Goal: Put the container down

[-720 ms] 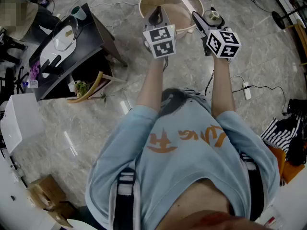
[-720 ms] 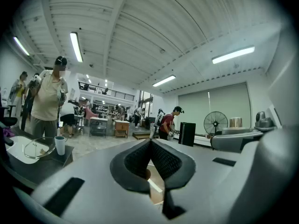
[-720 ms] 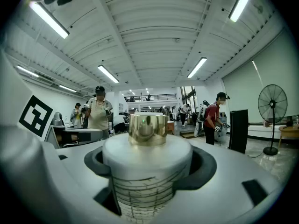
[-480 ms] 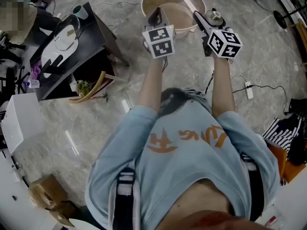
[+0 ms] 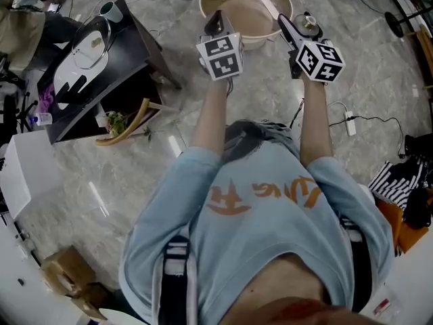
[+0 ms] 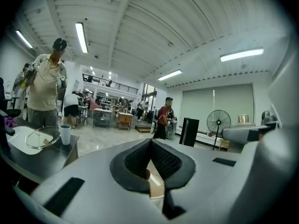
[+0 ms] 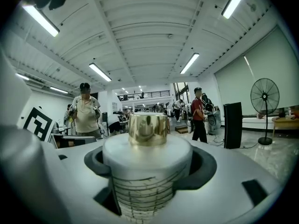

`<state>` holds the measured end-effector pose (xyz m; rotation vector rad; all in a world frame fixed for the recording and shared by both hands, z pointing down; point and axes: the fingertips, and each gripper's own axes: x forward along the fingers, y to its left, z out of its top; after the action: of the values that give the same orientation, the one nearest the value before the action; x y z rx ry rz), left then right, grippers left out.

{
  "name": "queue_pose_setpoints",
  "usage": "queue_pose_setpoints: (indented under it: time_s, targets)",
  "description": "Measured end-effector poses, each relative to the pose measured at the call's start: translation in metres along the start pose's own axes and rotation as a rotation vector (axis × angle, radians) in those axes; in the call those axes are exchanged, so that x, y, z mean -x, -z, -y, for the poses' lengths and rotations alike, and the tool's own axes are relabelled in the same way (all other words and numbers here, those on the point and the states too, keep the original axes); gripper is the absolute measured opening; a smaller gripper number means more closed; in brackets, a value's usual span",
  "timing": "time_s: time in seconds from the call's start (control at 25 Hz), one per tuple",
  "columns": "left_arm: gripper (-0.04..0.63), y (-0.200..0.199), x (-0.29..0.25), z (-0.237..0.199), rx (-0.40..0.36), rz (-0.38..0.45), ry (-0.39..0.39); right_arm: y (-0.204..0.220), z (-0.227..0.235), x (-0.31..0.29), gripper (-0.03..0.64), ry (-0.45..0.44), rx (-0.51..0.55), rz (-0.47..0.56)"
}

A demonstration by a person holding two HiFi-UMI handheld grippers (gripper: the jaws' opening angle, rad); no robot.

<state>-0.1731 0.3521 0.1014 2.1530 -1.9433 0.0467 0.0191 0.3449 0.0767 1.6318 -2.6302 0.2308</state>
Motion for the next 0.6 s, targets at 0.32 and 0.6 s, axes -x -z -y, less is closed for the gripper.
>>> queue_pose_setpoints:
  time_s: [0.32,0.6]
  targets:
    - [0.025,0.014,-0.011,0.0,0.037,-0.024,0.031,0.012,0.013,0.004,0.359,0.046,0.005,-0.043]
    - [0.025,0.024,-0.023,0.007,0.067,-0.057,0.05,0.021,0.026,0.004,0.359,0.072,0.019,-0.072]
